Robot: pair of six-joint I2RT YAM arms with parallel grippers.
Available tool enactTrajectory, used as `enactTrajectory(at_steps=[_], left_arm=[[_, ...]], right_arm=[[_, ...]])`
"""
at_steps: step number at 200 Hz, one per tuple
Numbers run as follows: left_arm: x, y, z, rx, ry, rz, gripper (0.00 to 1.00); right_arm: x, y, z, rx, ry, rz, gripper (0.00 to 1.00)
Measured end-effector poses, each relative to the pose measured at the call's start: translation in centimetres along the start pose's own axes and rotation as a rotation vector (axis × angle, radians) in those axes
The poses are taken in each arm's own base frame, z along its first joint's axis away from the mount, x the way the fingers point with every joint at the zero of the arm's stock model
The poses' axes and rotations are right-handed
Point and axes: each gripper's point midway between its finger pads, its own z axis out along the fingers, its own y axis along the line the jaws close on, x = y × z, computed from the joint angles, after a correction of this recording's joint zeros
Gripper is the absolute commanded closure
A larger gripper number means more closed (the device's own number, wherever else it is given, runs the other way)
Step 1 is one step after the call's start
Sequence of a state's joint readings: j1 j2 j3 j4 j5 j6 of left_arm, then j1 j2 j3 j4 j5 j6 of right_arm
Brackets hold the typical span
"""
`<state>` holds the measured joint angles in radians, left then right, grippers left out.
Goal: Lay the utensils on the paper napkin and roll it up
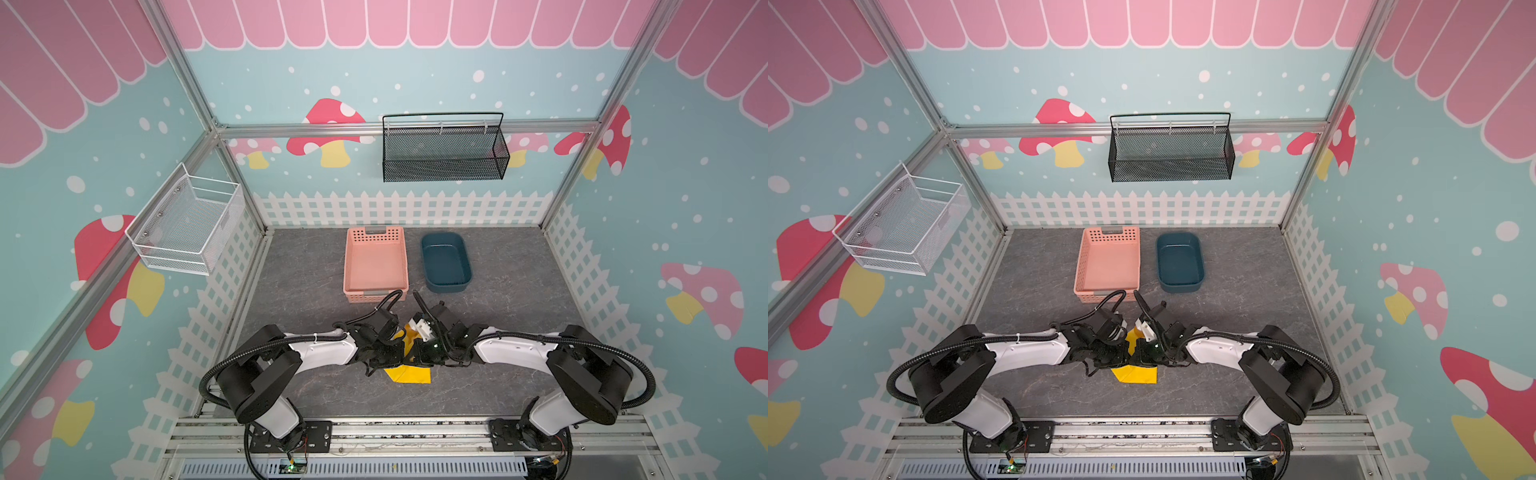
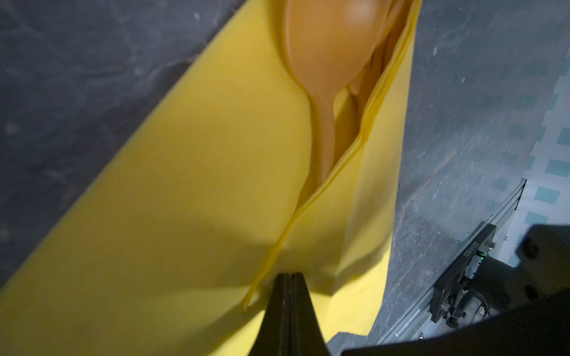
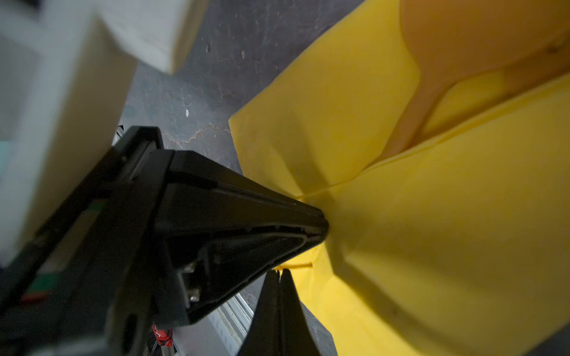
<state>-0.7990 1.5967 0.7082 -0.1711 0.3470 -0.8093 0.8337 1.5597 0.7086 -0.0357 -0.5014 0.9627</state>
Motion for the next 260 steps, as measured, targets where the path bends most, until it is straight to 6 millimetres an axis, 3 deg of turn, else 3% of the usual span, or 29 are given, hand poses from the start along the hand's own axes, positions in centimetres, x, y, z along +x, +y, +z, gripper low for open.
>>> enactTrajectory(at_steps=[108, 260], left_arm=[[0.0, -0.1, 0.0, 0.018, -0.004, -0.009, 1.0], [0.0, -0.1, 0.0, 0.021, -0.005, -0.012, 1.0]], right_arm=[[0.7, -2.0, 1.8, 0.091, 0.021, 0.018, 1.0], [0.3, -1.8, 0.9, 0.116, -0.005, 0.004, 1.0]])
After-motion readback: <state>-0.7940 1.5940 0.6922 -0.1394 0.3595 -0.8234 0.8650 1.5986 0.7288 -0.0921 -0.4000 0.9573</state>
